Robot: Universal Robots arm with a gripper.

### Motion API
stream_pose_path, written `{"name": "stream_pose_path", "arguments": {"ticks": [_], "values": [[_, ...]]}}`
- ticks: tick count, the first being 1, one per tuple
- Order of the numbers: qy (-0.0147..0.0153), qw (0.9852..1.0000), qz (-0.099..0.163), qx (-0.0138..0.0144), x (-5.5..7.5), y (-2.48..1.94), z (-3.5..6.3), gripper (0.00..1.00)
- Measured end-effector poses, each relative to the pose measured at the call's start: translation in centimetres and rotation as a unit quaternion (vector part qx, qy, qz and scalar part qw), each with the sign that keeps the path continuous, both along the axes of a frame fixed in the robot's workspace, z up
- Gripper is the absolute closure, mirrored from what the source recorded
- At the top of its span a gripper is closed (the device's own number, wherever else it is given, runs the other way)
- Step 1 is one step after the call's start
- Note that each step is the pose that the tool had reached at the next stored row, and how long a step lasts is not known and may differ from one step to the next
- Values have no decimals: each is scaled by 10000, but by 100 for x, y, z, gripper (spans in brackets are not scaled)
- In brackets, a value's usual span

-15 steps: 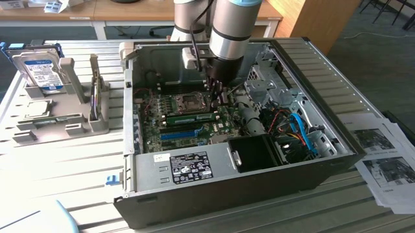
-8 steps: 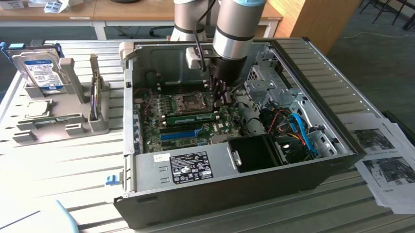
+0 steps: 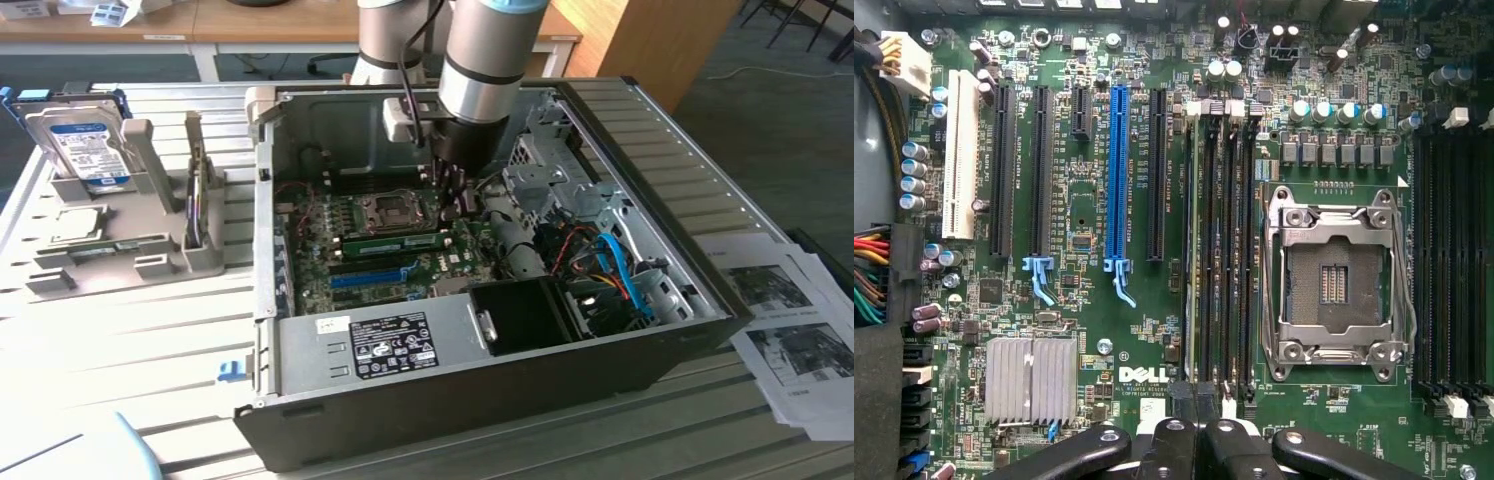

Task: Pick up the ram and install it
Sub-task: 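Press down the ram until it locks into place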

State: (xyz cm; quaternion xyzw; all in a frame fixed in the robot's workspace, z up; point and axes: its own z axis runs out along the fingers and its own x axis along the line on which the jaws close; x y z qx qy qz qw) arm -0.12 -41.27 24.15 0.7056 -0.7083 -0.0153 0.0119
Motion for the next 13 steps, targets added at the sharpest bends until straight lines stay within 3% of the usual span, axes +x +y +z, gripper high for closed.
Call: {"name": "stream_pose_path", "arguments": {"ticks": [13], "values": [[0,10000,0,-1,10,0,-45,91]]}}
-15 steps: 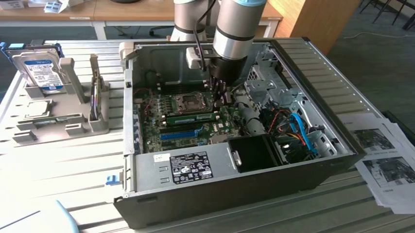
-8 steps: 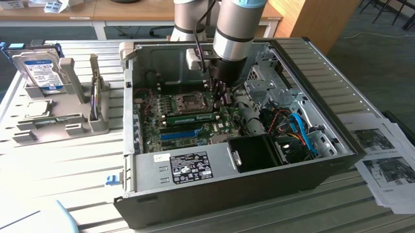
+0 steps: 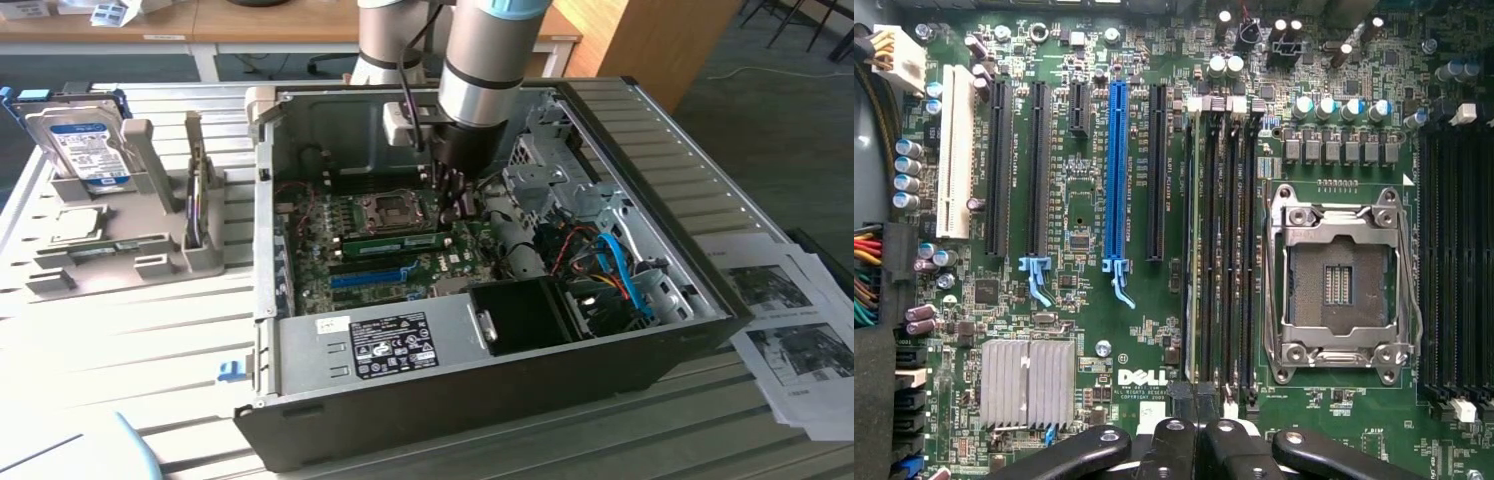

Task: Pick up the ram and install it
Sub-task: 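Press down the ram until it locks into place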

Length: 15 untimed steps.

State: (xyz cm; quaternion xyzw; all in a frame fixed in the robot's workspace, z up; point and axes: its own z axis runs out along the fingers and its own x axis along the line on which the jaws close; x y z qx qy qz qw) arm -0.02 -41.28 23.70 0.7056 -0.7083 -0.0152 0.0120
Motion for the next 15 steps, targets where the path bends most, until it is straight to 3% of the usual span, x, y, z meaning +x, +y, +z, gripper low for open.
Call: {"name": "stream_pose_path", "arguments": {"ticks": [15], "values": [[0,10000,0,0,19,0,-58,91]]}}
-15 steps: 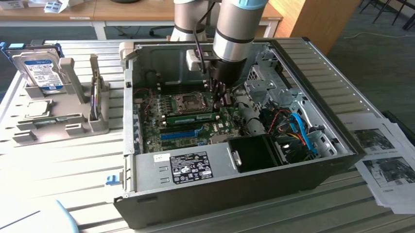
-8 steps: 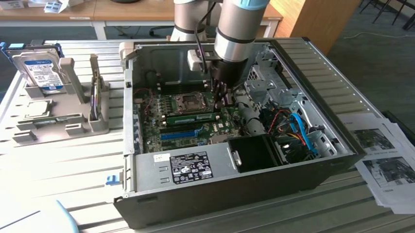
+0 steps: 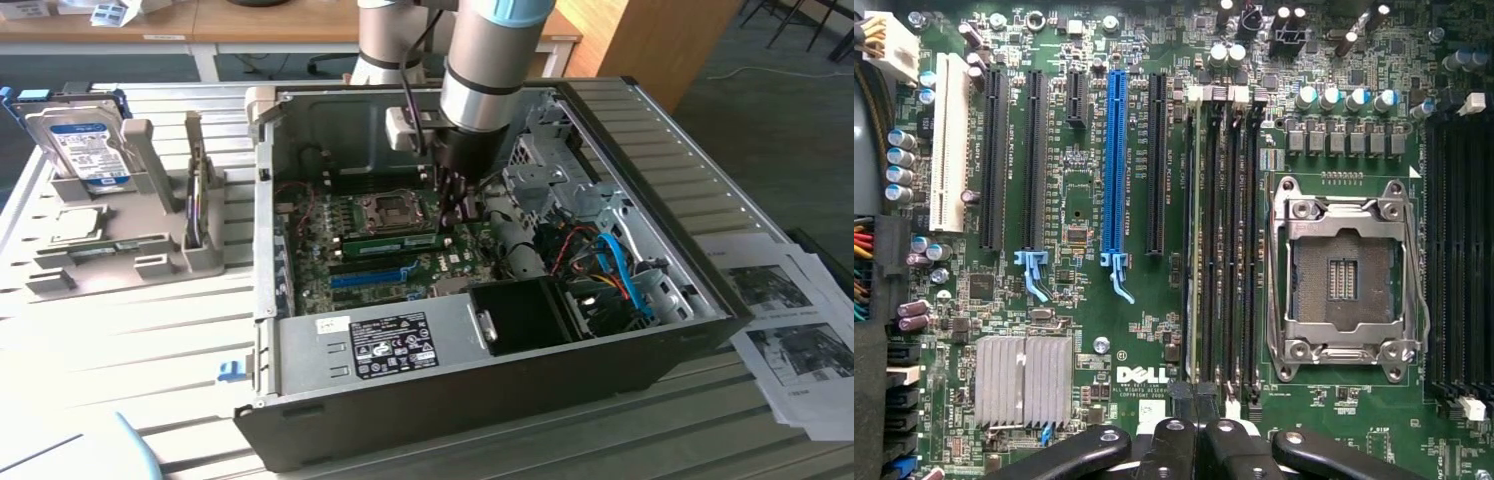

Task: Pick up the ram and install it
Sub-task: 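Press down the ram until it locks into place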

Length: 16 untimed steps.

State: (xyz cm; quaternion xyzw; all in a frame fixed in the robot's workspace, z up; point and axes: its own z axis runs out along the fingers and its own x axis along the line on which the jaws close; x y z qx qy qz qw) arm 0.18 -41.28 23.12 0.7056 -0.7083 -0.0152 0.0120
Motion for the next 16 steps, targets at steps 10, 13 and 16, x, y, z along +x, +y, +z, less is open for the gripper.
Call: {"name": "stream_pose_path", "arguments": {"ticks": [10,13,16], "values": [[0,10000,0,0,0,0,-10,91],[-1,10000,0,3,1,4,-12,91],[0,10000,0,1,1,22,-12,91]]}}
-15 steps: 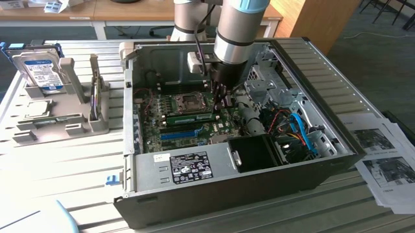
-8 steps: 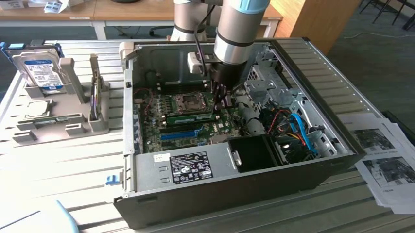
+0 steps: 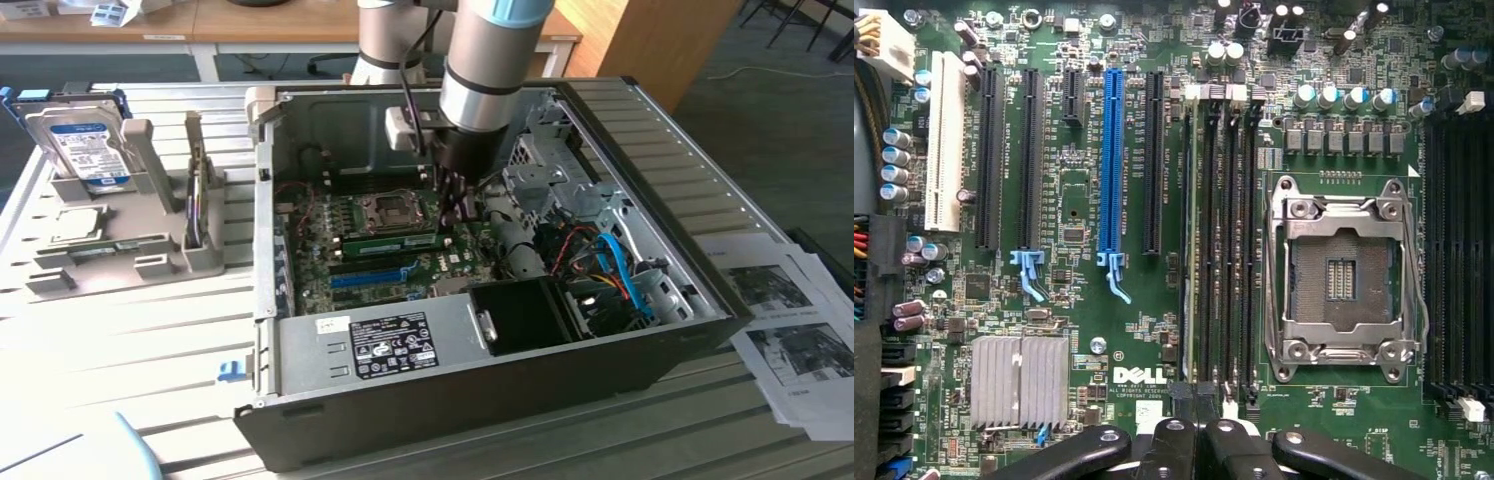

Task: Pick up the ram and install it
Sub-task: 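Press down the ram until it locks into place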

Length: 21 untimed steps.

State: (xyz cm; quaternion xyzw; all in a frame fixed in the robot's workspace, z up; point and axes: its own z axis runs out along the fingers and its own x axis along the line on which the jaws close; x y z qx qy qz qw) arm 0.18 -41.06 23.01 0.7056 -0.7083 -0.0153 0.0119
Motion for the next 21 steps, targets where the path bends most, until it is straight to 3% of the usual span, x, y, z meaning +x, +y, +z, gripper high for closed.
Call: {"name": "stream_pose_path", "arguments": {"ticks": [21], "values": [[0,10000,0,0,0,3,-50,91]]}}
